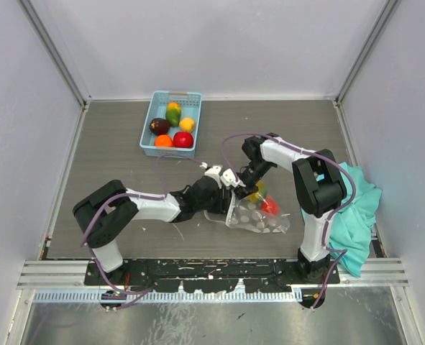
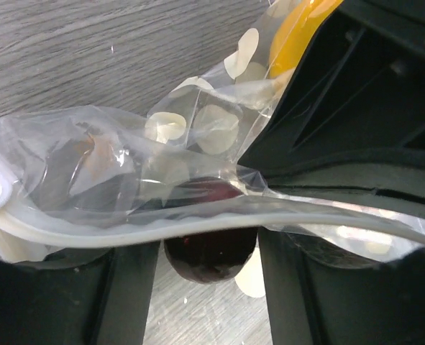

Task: Open the zip-top bag and remove the fake food
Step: Pick up the fake fruit from the zipper food storage bag.

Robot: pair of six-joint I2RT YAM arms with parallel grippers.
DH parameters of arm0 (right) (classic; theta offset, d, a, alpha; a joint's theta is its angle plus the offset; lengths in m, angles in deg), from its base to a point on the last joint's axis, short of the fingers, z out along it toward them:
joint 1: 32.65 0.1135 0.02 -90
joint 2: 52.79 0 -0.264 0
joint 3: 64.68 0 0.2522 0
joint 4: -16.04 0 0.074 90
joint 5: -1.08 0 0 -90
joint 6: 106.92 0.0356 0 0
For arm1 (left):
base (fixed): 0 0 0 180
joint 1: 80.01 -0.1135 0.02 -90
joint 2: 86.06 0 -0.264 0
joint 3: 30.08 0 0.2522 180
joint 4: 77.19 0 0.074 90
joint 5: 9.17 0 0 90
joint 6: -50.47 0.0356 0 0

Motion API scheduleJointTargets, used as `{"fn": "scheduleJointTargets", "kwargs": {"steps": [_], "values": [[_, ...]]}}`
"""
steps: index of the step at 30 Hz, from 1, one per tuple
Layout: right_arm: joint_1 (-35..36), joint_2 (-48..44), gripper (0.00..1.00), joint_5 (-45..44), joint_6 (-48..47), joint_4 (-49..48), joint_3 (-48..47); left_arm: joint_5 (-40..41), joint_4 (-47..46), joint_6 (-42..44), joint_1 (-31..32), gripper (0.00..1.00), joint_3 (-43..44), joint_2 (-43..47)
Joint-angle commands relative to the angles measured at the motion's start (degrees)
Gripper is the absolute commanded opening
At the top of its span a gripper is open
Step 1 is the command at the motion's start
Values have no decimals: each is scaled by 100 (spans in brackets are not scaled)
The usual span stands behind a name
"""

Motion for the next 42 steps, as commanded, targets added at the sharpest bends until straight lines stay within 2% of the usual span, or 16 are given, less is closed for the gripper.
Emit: {"fn": "scheduleJointTargets", "kwargs": {"steps": [1, 3, 7, 11, 27, 36, 42], "values": [[47, 25, 1, 219, -79, 152, -89, 205, -165, -85, 13, 52, 27, -136], [39, 18, 1, 199, -79, 160, -83, 219, -169, -64, 9, 48, -15, -83], [-49, -24, 1, 182, -92, 161, -98, 194, -195, 4, 13, 32, -162, 149], [-203, -103, 1, 200, -127, 163, -80, 174, -314, 79, 13, 25, -400, 498], [-454, -385, 1, 220, -345, 42, 95, 46, -439, 109, -16, 23, -1273, 1614], [-480, -500, 2, 324, -425, 73, 127, 279, 58, 126, -140, 21, -1607, 2581], [-481, -532, 5, 349, -440, 80, 122, 255, 722, 308, -455, 19, -1570, 3299]]}}
